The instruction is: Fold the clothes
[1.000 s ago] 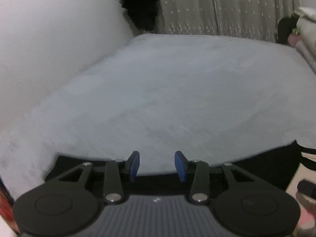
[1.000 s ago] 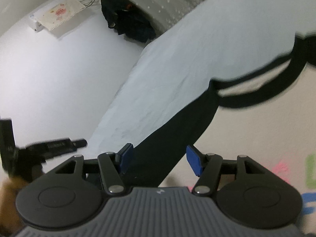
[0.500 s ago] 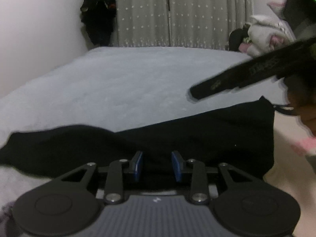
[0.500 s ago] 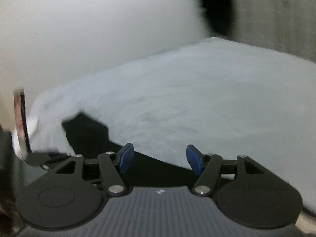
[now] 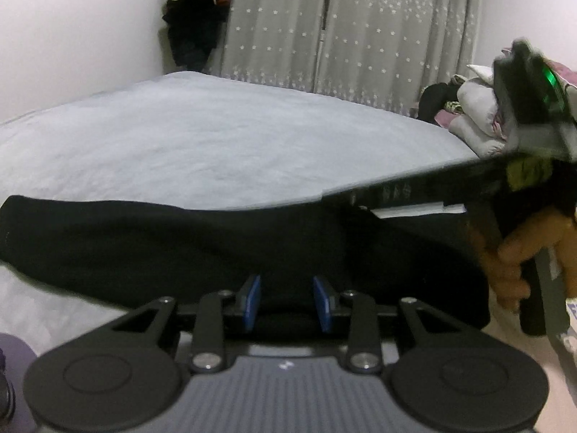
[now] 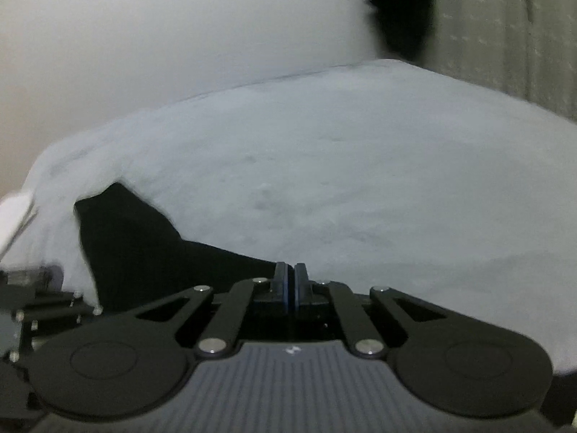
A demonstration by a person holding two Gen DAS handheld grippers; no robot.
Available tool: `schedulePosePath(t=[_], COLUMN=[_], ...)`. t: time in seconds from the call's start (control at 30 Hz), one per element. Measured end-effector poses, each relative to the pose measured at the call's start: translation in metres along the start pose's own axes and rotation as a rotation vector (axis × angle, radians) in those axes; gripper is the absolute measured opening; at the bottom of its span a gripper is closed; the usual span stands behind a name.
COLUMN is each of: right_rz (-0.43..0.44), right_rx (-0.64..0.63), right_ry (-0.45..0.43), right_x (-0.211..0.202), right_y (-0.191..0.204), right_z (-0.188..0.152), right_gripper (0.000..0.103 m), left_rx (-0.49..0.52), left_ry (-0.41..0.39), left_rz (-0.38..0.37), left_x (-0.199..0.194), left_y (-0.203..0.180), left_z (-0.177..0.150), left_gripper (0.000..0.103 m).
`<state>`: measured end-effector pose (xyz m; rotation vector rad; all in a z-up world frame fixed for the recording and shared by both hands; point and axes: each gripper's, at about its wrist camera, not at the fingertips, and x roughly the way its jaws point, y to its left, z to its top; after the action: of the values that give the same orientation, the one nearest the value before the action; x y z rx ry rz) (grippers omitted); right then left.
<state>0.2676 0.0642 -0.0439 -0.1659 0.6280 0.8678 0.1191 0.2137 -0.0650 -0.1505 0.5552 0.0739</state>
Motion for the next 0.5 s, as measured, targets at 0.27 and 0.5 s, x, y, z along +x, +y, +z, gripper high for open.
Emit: schedulePosePath(t=[0.27,0.5], right_rz=[-0.069,-0.188], right_rx=[0.078,0.116], right_ry=[-0.019,-0.015], right_x=[-0.019,-0.090], right_y=[-0.008,-0.012], right_z=[-0.002,-0.026], right_gripper=[0.051,0.051], left_rx=[0.010,0.087], left_ry=[0.003,0.030], left_rz=[0.025,0.070], left_x=[-0.006,-0.011], left_y=[-0.010,-0.029], left_z=[-0.001,0.004], left_gripper=[0.040,0.068])
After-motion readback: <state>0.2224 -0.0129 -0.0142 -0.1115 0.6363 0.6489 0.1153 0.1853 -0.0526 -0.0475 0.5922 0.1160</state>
